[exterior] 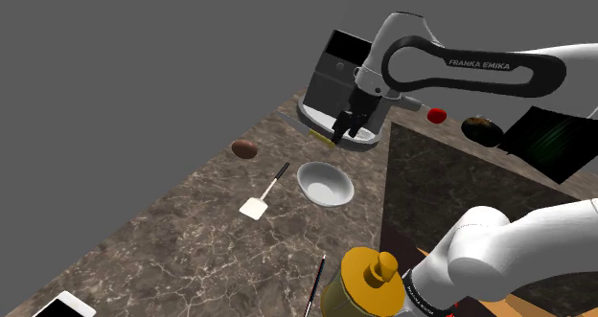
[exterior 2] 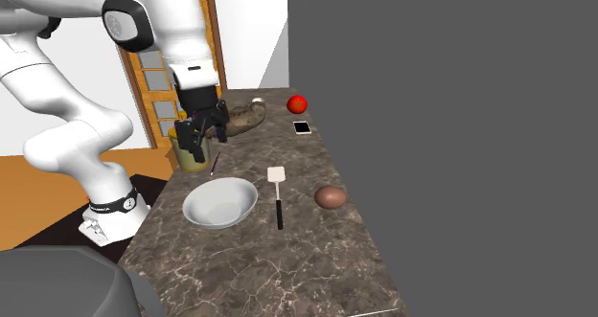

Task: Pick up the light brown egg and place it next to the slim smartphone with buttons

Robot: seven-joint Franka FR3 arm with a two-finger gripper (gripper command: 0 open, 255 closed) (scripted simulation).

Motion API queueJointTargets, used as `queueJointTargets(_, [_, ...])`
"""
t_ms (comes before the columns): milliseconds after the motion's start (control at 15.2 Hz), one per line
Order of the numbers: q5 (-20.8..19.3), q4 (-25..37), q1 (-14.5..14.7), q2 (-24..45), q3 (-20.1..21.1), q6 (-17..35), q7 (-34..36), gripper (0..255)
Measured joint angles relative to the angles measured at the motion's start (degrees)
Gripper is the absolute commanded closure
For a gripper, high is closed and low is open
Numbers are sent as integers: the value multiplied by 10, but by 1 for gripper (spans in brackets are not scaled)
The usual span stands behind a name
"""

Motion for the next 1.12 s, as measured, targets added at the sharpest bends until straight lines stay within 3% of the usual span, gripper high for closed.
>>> queueJointTargets(792, [40, 107, 34, 239, 20, 151, -10, 0])
queueJointTargets(1122, [52, 189, 45, 341, 30, 181, -13, 0])
